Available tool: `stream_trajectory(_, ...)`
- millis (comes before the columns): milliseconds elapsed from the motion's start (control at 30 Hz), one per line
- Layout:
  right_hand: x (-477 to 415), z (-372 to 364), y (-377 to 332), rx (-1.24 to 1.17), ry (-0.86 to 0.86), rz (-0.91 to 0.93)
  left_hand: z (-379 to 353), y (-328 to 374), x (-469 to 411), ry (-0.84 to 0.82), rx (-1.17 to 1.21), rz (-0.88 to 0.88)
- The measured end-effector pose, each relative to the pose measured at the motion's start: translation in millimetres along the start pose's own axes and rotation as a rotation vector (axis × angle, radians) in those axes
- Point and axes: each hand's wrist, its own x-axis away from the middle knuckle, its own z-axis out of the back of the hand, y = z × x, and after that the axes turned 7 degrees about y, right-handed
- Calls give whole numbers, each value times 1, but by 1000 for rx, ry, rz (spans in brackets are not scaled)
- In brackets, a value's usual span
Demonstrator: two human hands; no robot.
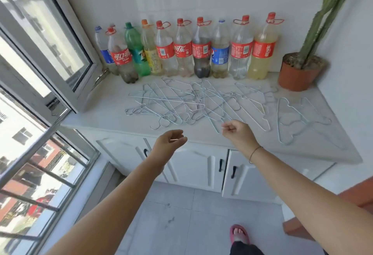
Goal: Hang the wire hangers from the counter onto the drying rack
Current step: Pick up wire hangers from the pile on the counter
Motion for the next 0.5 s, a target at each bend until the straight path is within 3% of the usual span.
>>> stream_trajectory(500, -192, -104, 2, 215, -428, 121, -26, -35, -140, 292, 239, 314)
